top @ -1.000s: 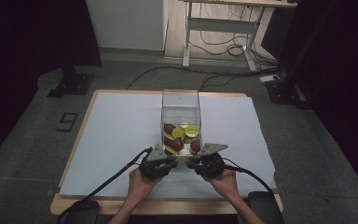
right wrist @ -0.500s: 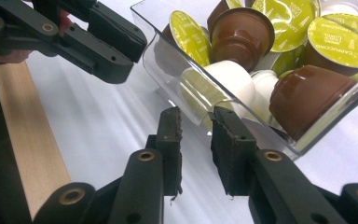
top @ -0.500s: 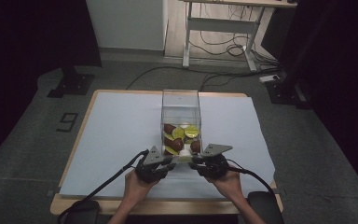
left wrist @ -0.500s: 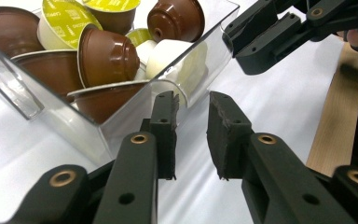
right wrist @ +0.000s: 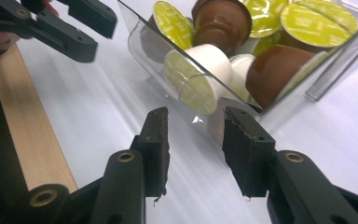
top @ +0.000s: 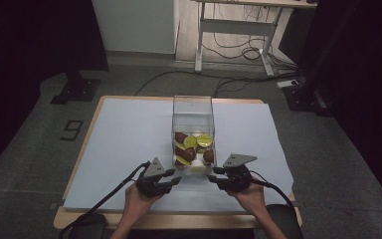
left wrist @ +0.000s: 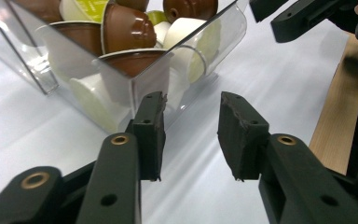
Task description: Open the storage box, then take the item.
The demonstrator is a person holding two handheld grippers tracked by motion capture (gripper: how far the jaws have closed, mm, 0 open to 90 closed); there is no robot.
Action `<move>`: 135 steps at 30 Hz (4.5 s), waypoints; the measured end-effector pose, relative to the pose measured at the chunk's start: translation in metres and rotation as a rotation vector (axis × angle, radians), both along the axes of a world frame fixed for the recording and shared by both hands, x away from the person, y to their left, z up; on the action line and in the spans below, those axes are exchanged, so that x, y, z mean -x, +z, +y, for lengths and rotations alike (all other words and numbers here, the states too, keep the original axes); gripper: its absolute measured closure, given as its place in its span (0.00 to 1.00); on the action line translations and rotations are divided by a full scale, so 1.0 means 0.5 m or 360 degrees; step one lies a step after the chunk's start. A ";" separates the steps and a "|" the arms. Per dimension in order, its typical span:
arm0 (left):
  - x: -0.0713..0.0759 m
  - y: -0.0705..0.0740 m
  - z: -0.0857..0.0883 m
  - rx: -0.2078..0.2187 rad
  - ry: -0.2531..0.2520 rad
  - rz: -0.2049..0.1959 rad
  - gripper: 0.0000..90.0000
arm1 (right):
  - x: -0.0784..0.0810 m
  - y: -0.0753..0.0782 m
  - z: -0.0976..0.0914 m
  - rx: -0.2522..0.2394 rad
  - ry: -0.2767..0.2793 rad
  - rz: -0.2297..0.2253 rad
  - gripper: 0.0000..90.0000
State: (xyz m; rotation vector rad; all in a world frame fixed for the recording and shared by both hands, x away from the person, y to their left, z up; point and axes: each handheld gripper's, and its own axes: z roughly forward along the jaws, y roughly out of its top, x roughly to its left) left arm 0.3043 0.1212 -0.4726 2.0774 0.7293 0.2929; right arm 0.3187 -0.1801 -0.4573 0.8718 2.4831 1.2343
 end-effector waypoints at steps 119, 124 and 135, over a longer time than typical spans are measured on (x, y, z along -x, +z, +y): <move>-0.105 -0.111 0.118 -0.0332 0.0319 0.0190 0.00 | -0.091 -0.080 -0.131 0.0171 -0.0248 0.0075 0.01; -0.105 -0.111 0.118 -0.0334 0.0319 0.0189 0.00 | -0.089 -0.066 -0.130 0.0158 -0.0240 0.0070 0.02; -0.105 -0.111 0.118 -0.0336 0.0319 0.0189 0.00 | -0.082 -0.019 -0.113 0.0140 -0.0233 0.0065 0.05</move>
